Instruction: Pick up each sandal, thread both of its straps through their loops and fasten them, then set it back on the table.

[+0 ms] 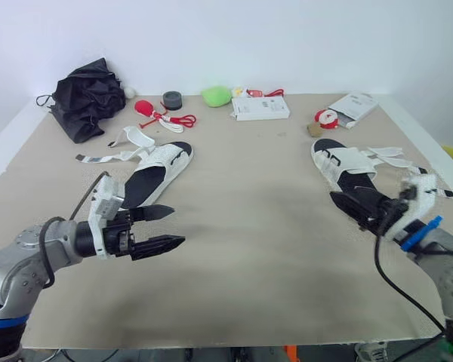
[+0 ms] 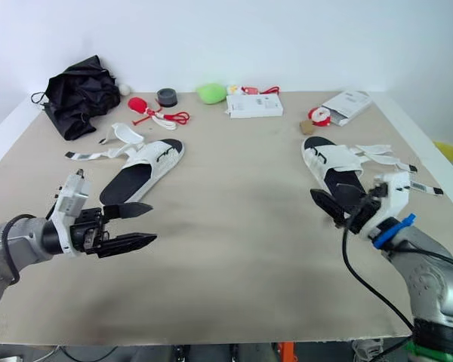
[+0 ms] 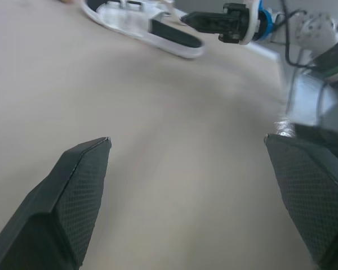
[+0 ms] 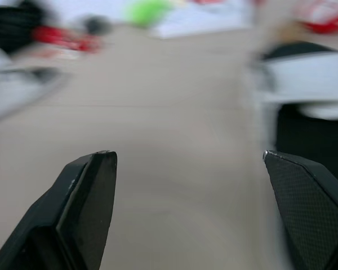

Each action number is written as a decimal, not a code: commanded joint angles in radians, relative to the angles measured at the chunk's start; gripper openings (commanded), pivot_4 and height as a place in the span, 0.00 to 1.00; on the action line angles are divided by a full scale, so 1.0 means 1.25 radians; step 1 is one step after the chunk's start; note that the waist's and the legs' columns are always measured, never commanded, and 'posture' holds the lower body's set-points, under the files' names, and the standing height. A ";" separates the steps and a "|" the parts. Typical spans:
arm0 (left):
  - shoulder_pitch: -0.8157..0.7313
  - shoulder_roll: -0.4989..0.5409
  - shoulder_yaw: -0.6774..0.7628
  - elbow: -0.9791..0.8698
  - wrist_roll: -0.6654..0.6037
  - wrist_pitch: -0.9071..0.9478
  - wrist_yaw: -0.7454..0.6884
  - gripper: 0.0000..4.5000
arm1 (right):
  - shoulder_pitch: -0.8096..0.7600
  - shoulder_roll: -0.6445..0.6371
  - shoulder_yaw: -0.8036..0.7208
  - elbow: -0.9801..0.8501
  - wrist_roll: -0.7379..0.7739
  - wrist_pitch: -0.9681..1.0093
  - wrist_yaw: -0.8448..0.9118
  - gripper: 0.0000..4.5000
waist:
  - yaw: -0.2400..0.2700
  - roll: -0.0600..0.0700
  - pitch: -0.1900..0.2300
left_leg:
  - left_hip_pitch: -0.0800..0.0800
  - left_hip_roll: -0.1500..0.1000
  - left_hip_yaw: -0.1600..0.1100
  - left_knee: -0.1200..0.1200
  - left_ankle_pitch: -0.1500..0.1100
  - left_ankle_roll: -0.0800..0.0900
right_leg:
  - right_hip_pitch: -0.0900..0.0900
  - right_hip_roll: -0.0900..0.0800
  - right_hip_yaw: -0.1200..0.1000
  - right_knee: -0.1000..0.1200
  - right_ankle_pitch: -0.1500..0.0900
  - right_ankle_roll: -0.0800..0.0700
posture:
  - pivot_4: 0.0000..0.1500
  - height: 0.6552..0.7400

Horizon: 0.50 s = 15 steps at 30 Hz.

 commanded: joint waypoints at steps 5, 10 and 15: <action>-0.065 -0.051 -0.080 0.042 0.109 -0.079 0.036 1.00 | -0.119 0.026 0.049 0.216 -0.125 -0.117 -0.025 0.99 | -0.001 0.000 0.000 | -0.002 0.000 0.003 0.000 -0.001 0.002 | -0.003 0.000 0.004 0.000 0.001 0.000 | 1.00 1.00; -0.096 -0.096 -0.098 0.053 0.124 -0.077 0.066 1.00 | -0.216 0.041 0.065 0.358 -0.170 -0.183 -0.015 0.99 | -0.005 -0.001 0.000 | -0.002 0.000 0.008 0.003 -0.002 0.004 | -0.003 0.000 0.008 0.000 0.003 0.003 | 1.00 1.00; -0.139 -0.129 -0.104 0.066 0.120 -0.066 0.086 1.00 | -0.371 0.056 0.112 0.576 -0.242 -0.289 0.010 0.99 | -0.008 -0.001 0.000 | -0.002 0.003 0.011 0.008 -0.002 0.005 | -0.003 0.003 0.011 0.000 0.008 0.003 | 1.00 1.00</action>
